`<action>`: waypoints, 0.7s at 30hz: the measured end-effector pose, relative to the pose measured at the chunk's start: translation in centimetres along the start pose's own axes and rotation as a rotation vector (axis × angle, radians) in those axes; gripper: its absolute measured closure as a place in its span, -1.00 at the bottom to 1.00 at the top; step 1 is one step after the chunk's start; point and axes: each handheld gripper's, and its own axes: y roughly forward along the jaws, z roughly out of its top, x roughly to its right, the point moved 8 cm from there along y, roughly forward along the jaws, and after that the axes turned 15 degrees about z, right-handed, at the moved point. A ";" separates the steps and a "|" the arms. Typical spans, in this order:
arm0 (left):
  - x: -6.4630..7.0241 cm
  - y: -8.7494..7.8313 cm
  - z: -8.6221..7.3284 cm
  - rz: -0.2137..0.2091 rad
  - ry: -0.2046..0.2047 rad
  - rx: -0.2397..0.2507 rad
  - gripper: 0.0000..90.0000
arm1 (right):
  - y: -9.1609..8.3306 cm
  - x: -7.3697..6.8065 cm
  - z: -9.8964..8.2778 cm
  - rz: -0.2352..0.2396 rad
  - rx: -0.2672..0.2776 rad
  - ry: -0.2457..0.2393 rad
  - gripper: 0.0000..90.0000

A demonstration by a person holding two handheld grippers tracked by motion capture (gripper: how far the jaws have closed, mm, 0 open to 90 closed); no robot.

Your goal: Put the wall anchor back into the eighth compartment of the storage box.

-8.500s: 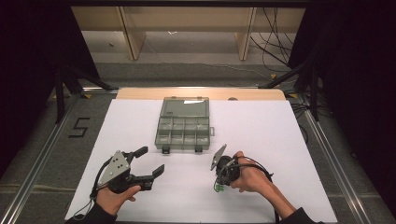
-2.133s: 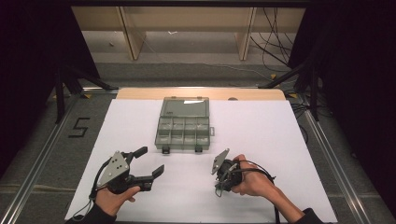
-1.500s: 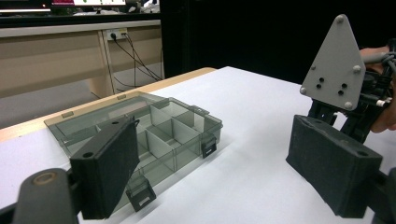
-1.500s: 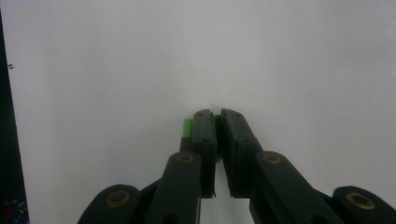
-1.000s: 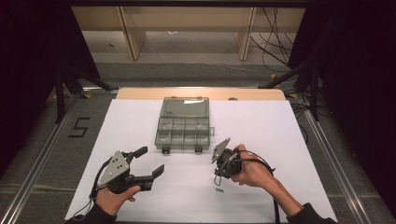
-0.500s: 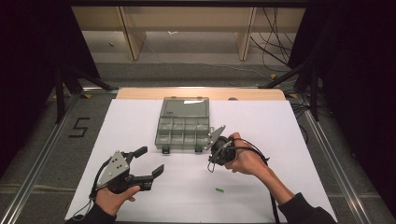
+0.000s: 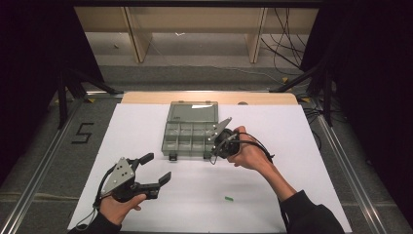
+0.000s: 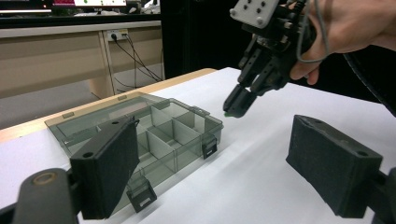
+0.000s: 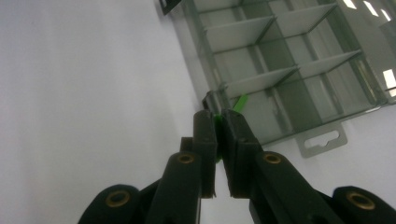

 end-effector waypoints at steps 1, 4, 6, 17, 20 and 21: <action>0.0 0.0 0.0 -0.002 0.002 0.000 -0.65 | 0.0 0.2 0.2 -0.003 0.002 0.001 0.89; 0.0 0.0 0.1 -0.001 -0.001 0.005 -0.65 | 0.1 0.8 0.7 -0.016 0.012 0.002 0.89; 0.0 0.0 0.0 -0.003 0.002 0.003 -0.65 | 0.2 1.3 1.0 -0.026 0.019 0.004 0.89; 0.1 0.0 0.0 -0.006 0.002 0.003 -0.65 | 1.0 3.0 1.0 -0.058 0.033 0.034 0.89; 0.1 0.0 0.0 -0.005 0.002 0.003 -0.65 | 1.3 3.4 0.9 -0.059 0.034 0.037 0.89; 0.1 0.0 0.0 -0.006 0.001 0.002 -0.65 | 1.4 3.5 0.9 -0.054 0.031 0.041 0.88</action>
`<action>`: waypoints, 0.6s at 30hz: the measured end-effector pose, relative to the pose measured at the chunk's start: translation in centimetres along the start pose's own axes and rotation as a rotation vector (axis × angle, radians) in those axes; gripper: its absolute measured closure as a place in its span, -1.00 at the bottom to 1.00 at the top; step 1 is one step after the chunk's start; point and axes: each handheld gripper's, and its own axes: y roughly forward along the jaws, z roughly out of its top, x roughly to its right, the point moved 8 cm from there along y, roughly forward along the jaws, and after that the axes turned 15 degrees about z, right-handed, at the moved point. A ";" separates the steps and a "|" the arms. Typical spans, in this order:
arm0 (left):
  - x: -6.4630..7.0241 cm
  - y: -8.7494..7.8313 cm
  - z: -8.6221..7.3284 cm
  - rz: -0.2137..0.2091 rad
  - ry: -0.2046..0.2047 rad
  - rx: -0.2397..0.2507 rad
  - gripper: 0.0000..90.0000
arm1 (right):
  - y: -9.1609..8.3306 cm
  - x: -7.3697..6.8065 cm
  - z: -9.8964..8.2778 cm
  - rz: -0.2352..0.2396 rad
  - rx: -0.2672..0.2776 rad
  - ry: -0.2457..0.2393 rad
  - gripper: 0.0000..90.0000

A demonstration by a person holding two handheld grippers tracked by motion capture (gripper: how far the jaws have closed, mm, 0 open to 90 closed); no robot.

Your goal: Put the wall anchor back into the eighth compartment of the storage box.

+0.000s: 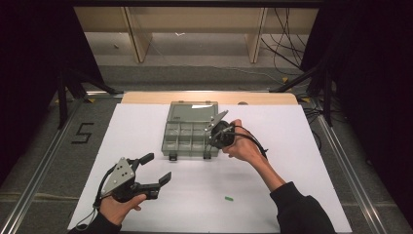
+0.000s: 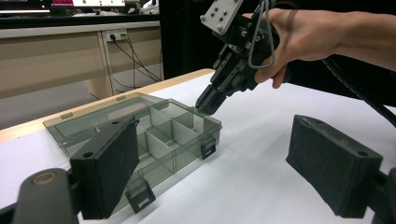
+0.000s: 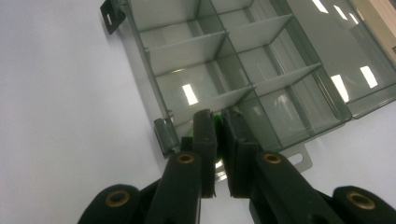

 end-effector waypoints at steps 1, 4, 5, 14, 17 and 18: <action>0.0 0.0 0.0 -0.001 0.000 -0.001 -0.65 | 0.2 0.1 0.0 -0.002 0.001 0.003 0.89; 0.0 0.0 0.0 0.001 -0.002 0.001 -0.65 | 0.7 0.5 0.1 -0.008 0.004 0.010 0.88; 0.0 0.0 0.0 0.000 -0.001 0.000 -0.65 | 1.0 0.7 0.2 -0.010 0.008 0.009 0.88; -0.1 0.0 0.0 0.000 -0.007 0.001 -0.65 | 1.6 0.9 0.2 -0.030 0.000 0.038 0.66; 0.0 0.0 0.0 0.000 -0.007 0.000 -0.65 | 1.2 1.1 0.1 -0.036 0.007 0.047 0.50; 0.0 0.0 0.0 -0.001 -0.008 0.001 -0.65 | 1.1 1.1 0.2 -0.035 0.015 0.052 0.44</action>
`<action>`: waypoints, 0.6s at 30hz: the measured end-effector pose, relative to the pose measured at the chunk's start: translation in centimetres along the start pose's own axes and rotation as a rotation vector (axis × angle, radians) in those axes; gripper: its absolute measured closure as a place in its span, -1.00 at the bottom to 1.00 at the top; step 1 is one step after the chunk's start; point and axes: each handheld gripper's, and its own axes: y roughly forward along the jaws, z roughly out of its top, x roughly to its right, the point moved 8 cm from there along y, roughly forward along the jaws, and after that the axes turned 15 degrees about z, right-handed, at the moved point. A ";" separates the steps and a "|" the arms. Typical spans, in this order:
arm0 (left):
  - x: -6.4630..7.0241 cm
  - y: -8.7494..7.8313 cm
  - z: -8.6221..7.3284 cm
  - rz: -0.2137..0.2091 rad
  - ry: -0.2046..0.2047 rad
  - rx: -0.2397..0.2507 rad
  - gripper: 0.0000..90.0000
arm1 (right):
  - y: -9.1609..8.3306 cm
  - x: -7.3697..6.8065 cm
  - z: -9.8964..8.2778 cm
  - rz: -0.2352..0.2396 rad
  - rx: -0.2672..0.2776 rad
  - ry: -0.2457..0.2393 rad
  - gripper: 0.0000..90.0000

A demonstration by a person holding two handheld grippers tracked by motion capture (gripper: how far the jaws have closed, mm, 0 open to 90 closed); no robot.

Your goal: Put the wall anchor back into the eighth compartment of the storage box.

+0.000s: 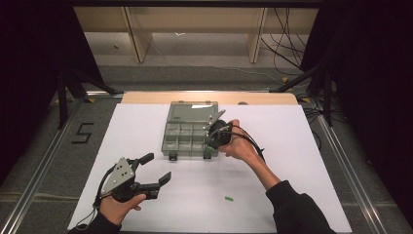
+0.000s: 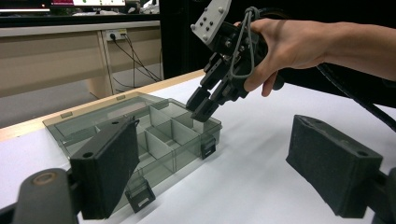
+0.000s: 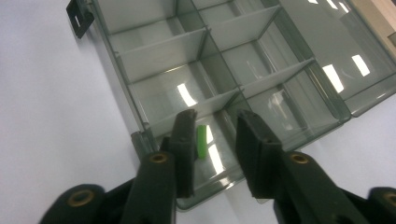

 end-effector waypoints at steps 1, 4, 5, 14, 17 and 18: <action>0.0 0.0 0.0 0.000 0.000 0.000 -0.65 | -0.1 -0.1 0.1 0.001 0.008 0.003 0.37; 0.0 0.0 0.0 -0.001 0.001 0.000 -0.65 | -0.5 -0.4 0.3 -0.007 0.026 0.000 0.15; -0.1 0.0 0.0 0.000 -0.001 0.000 -0.65 | -0.6 -0.6 0.3 -0.013 0.025 0.002 0.09; 0.0 0.0 0.0 0.000 0.005 -0.001 -0.65 | -3.1 -3.3 -0.3 -0.015 0.049 -0.026 -0.23; 0.0 0.0 0.0 0.004 0.001 0.001 -0.65 | -3.8 -4.0 -1.0 -0.028 0.050 -0.030 -0.28; 0.0 0.0 0.0 0.003 0.003 -0.001 -0.65 | -3.9 -4.5 -1.2 -0.010 0.060 -0.028 -0.28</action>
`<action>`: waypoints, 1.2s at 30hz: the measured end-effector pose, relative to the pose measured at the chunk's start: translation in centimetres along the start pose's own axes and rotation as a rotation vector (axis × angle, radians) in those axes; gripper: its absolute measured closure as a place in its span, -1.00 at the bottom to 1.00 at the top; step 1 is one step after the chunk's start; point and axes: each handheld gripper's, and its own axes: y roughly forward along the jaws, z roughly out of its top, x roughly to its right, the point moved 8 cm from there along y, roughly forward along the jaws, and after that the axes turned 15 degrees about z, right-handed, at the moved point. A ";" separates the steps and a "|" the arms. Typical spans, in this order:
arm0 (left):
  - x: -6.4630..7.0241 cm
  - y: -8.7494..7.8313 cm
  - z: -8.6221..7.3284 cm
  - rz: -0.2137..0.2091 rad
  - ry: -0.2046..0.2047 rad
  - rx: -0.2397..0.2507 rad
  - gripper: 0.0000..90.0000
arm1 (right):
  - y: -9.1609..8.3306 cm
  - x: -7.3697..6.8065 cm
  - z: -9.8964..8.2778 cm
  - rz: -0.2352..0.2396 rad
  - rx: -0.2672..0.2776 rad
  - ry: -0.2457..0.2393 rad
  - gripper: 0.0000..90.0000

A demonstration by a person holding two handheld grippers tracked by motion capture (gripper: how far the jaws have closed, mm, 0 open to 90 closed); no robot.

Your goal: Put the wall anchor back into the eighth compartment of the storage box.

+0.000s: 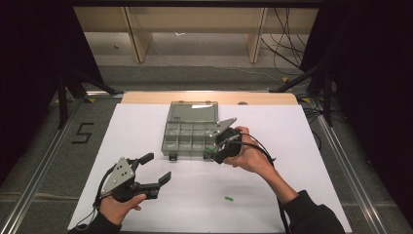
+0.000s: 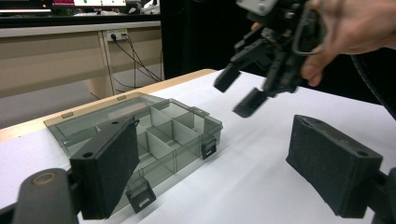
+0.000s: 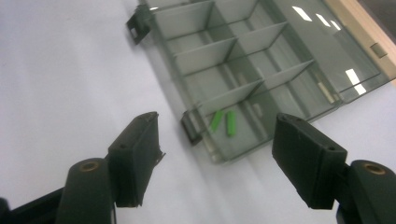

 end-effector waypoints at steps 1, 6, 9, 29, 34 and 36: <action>0.0 0.0 0.0 0.000 -0.001 0.000 -0.65 | -0.2 -0.4 -0.2 0.009 0.005 0.010 -0.30; 0.0 0.0 0.0 0.001 0.000 0.000 -0.65 | -1.0 -1.8 -1.2 0.009 0.022 0.004 -0.34; 0.0 0.0 0.0 0.001 0.002 0.002 -0.65 | -1.4 -2.6 -1.6 0.022 0.029 0.004 -0.35; 0.0 0.0 0.1 0.002 0.001 0.006 -0.65 | -2.1 -5.5 -5.3 0.062 -0.020 0.017 -0.39; 0.0 0.0 0.1 0.001 0.003 0.006 -0.65 | -1.9 -6.1 -5.9 0.077 -0.038 0.017 -0.39; 0.0 0.0 0.1 0.002 0.003 0.003 -0.65 | -1.9 -6.5 -6.1 0.084 -0.046 0.020 -0.38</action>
